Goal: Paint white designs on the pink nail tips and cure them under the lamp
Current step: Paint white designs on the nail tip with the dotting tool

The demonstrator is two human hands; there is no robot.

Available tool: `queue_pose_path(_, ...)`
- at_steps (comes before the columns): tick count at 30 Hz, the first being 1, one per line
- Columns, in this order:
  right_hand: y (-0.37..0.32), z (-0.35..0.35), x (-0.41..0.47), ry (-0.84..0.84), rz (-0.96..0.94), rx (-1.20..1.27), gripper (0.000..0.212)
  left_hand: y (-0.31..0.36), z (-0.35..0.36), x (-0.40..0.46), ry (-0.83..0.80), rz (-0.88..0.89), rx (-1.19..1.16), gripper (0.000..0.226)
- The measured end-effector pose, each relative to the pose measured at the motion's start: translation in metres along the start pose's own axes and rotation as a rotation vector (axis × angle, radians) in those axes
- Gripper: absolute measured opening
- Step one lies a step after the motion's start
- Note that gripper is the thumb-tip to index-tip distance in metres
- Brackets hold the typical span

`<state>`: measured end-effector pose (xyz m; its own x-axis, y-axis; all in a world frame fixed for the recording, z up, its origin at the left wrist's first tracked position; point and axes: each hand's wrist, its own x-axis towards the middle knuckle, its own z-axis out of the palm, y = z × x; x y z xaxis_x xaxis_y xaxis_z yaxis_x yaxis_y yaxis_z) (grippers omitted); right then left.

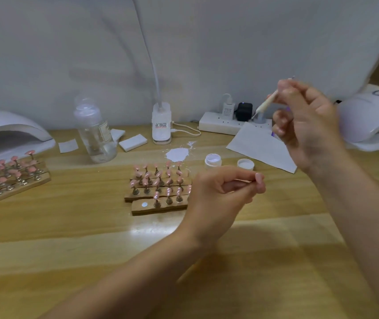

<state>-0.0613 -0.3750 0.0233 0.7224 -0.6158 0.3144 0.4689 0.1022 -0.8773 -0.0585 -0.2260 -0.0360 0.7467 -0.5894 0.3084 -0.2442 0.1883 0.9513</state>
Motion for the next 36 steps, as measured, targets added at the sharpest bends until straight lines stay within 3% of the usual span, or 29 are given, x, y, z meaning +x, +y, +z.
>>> queue_pose_path(6, 0.016, -0.006, 0.004, 0.061, 0.121, 0.114, 0.028, -0.018, -0.003, 0.000, 0.059, 0.010, 0.082, 0.015)
queue_pose_path(9, 0.024, -0.006, 0.006, 0.084, 0.251, 0.239, 0.022, -0.022, -0.007, 0.001, 0.097, 0.013, 0.082, 0.016)
queue_pose_path(13, 0.040, -0.002, 0.003, 0.111, 0.372, 0.168, 0.027, -0.024, -0.006, 0.001, 0.094, 0.005, 0.064, 0.015)
queue_pose_path(22, 0.072, 0.021, 0.011, 0.049, 0.081, -0.279, 0.032, -0.028, -0.005, 0.003, 0.085, 0.040, 0.125, 0.022)
queue_pose_path(27, 0.098, 0.026, 0.009, 0.140, -0.114, -0.555, 0.046, -0.033, -0.006, 0.005, 0.071, 0.045, 0.140, 0.021)
queue_pose_path(31, 0.107, 0.022, 0.007, 0.129, -0.230, -0.644, 0.050, -0.037, -0.006, 0.007, 0.057, 0.019, 0.124, 0.010)
queue_pose_path(36, 0.110, 0.018, 0.008, 0.053, -0.277, -0.706, 0.058, -0.037, -0.005, 0.007, 0.040, 0.040, 0.162, 0.021)
